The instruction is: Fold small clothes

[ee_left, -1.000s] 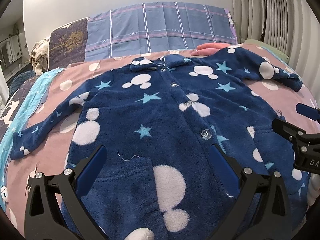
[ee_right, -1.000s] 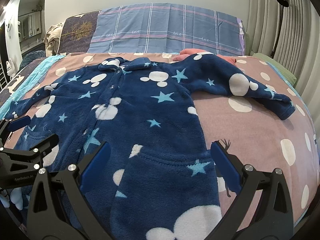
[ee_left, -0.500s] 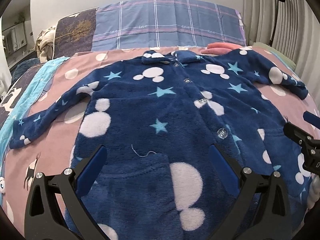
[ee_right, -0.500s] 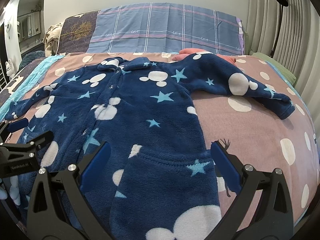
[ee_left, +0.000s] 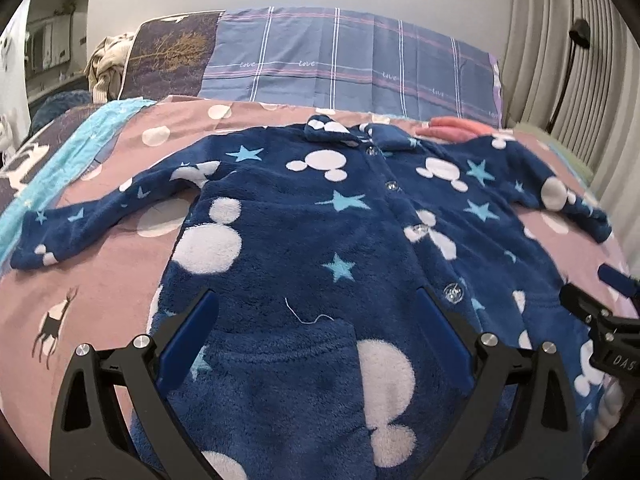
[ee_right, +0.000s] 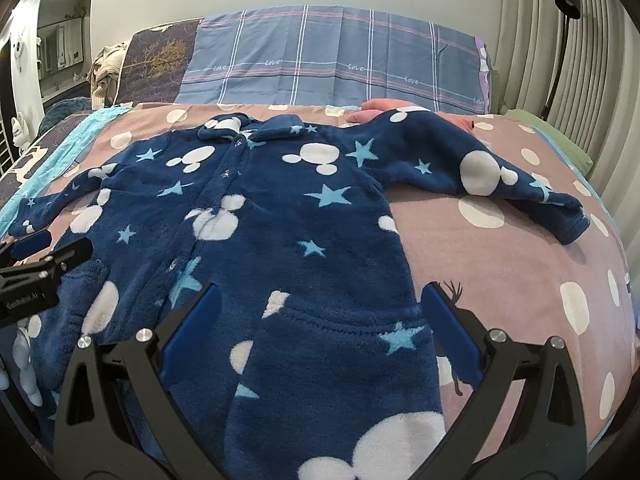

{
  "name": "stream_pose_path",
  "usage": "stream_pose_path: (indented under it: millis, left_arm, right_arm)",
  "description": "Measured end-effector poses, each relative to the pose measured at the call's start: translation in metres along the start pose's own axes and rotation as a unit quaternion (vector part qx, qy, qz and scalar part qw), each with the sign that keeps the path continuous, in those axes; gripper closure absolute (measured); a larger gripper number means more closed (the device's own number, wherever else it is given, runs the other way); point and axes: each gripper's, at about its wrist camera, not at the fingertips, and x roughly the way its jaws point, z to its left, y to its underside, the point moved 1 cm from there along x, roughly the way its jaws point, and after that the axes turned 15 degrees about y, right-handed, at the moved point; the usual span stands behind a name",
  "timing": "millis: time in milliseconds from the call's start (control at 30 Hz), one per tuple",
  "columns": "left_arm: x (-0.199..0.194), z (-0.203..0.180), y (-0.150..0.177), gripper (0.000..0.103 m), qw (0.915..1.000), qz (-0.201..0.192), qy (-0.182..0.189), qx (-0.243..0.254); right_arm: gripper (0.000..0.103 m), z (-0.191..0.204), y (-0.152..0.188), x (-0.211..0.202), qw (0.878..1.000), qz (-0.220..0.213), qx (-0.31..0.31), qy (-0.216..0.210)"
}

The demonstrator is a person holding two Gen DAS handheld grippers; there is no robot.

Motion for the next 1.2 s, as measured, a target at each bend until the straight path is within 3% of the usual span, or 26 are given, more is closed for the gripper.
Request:
stream_pose_path:
  millis: [367,567,667,700,767,833,967,1067,1100,1200]
  left_arm:
    - [-0.007,0.02,-0.005,0.004,0.9998,-0.012,0.005,-0.017]
    - [-0.019,0.085,-0.014,0.015,0.9909,-0.022,0.053,-0.122]
    - [-0.033,0.146,-0.013,0.026,0.9756,-0.046,0.047,-0.21]
    - [-0.04,0.176,-0.01,0.029,0.9656,-0.059,0.041,-0.25]
    - [-0.05,0.22,-0.003,0.046,0.9467,-0.075,0.026,-0.312]
    - [-0.06,0.262,0.007,0.052,0.9257,-0.088,0.007,-0.368]
    - [-0.069,0.324,0.023,0.052,0.8905,-0.099,-0.037,-0.443]
    - [-0.063,0.359,0.026,0.052,0.8624,-0.117,-0.022,-0.492]
    - [-0.062,0.365,0.023,0.052,0.8587,-0.126,-0.018,-0.496]
    - [-0.057,0.38,0.005,0.053,0.8591,-0.142,-0.037,-0.491]
  right_arm:
    - [0.002,0.009,-0.008,-0.004,1.0,-0.016,-0.003,-0.003]
    - [0.002,0.017,-0.017,-0.004,1.0,-0.018,-0.007,0.0]
    - [0.002,0.022,-0.019,-0.002,1.0,-0.017,-0.012,0.0]
    - [0.002,0.023,-0.018,-0.001,1.0,-0.015,-0.014,0.0]
    - [0.002,0.027,-0.017,0.001,1.0,-0.011,-0.018,-0.001]
    - [0.002,0.03,-0.016,0.004,1.0,-0.007,-0.022,-0.003]
    - [0.002,0.035,-0.015,0.01,1.0,0.001,-0.022,-0.003]
    - [0.002,0.037,-0.015,0.014,1.0,0.005,-0.022,-0.002]
    - [0.002,0.038,-0.016,0.014,1.0,0.006,-0.023,-0.002]
    - [0.002,0.038,-0.016,0.015,1.0,0.004,-0.025,0.0]
